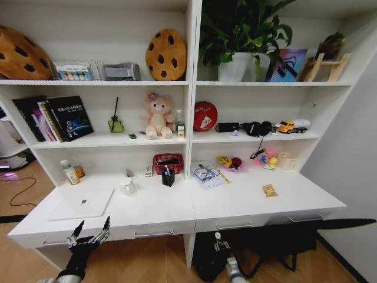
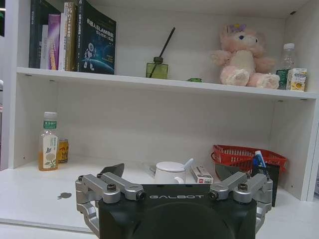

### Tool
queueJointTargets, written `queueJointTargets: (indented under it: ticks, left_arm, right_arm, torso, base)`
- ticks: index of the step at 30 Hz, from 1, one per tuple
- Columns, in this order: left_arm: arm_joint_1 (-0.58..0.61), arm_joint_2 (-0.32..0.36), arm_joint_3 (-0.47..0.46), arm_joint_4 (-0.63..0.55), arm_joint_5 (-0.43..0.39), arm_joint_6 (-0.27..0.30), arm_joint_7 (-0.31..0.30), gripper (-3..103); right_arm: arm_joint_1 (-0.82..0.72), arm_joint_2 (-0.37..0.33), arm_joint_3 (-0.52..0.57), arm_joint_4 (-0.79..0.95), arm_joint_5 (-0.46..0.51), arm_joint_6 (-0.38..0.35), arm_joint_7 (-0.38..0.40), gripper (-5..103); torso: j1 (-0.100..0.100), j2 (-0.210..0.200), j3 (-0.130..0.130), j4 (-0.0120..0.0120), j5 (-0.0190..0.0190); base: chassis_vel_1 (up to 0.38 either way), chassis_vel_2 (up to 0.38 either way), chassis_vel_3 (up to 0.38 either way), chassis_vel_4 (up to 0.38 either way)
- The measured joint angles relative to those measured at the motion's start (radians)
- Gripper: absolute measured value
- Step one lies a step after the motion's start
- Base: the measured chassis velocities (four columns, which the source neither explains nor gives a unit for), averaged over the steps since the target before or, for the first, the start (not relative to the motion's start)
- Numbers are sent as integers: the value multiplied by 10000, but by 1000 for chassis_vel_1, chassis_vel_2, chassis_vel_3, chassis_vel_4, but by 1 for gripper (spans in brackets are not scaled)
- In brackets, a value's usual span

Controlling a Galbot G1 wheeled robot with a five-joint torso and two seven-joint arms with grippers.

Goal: Organize the objects on the table.

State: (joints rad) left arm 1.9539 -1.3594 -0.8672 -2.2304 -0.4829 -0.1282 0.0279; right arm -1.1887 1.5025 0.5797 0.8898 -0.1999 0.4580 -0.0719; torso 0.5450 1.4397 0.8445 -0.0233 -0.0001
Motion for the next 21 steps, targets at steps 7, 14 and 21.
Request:
queueJointTargets:
  ticks: [7,14,21]
  left_arm:
    - [0,0,0,0,0,0,0,100]
    - [0,0,0,0,1,0,0,100]
    - [0,0,1,0,0,0,1,100]
  right_arm:
    - [-22,116,31,158,-180,-339,266,73]
    - [-1148,-124,-98,1294,1245,-1589,214,94]
    - [-4081,-699,-182,4874,2326,-3305,416,100]
  torso:
    - [0,0,0,0,1]
    - [0,1,0,-1,2]
    - [0,2,-1,1,1]
  base:
    - [0,0,0,0]
    - [0,0,0,0]
    - [0,0,0,0]
